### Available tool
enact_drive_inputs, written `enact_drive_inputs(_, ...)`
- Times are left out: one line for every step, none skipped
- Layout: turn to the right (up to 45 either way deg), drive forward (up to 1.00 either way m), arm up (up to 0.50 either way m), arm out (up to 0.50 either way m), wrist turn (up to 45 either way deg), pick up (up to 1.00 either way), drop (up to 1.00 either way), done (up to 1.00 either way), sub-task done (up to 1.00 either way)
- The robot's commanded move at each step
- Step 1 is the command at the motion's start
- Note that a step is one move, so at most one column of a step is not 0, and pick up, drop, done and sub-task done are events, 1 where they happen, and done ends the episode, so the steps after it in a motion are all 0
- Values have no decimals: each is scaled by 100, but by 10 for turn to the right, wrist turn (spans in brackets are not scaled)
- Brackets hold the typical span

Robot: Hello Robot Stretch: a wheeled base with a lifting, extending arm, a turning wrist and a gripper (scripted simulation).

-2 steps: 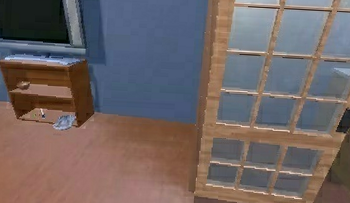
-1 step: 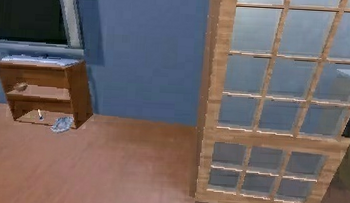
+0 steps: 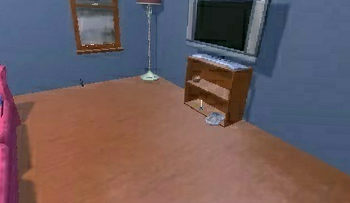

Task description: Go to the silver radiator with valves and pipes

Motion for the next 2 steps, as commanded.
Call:
enact_drive_inputs(-30,0,0,0,0,0,0,0,0)
enact_drive_inputs(0,70,0,0,0,0,0,0,0)
